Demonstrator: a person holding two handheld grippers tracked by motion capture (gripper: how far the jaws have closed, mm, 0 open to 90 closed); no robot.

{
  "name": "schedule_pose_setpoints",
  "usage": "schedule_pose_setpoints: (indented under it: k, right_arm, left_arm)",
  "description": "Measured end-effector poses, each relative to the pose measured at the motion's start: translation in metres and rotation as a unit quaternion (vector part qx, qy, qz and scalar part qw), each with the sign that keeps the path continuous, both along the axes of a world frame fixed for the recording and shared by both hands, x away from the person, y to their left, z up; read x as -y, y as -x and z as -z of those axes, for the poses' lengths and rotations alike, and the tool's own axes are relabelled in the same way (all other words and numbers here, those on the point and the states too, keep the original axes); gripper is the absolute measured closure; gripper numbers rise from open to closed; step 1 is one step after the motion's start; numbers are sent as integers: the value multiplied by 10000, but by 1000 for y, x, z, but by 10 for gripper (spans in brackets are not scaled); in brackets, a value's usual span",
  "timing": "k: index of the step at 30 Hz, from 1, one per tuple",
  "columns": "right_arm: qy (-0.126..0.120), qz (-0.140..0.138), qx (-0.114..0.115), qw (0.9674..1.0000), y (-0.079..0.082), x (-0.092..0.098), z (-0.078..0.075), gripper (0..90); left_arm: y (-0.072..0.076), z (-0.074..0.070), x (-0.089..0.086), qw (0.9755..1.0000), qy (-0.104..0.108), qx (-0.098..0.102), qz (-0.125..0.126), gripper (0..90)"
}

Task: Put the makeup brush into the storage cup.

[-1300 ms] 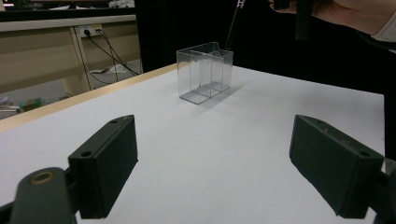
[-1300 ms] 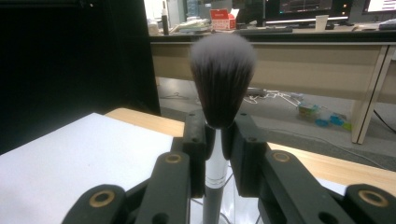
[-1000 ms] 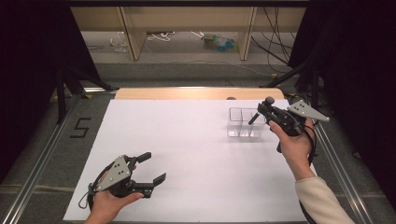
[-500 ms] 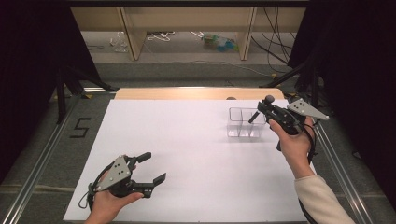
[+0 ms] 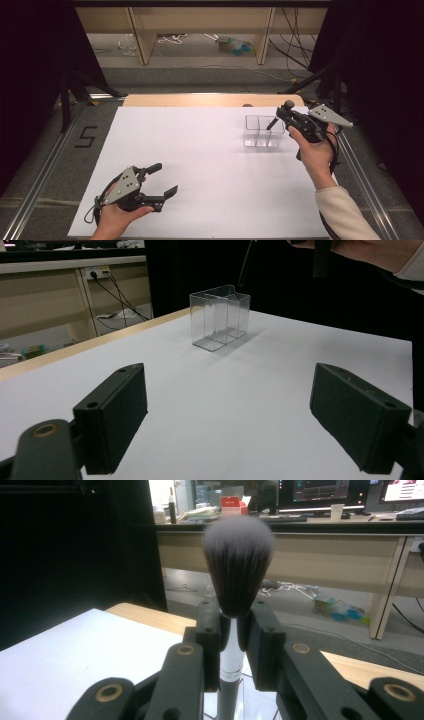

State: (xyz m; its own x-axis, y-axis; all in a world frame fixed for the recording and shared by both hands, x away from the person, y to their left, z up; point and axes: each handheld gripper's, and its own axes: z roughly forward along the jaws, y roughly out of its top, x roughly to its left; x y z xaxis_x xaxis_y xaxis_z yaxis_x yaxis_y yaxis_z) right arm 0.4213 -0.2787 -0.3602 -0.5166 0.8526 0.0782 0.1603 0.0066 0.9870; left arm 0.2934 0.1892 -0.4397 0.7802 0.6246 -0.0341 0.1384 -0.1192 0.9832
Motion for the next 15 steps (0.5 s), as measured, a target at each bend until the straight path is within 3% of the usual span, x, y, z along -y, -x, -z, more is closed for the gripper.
schedule_pose_setpoints:
  k: [15]
  right_arm:
    - [37, 15, -56, 10000, -5, -2, -1, 785]
  left_arm:
    - [0, 0, 0, 10000, -1, 9, 0, 154]
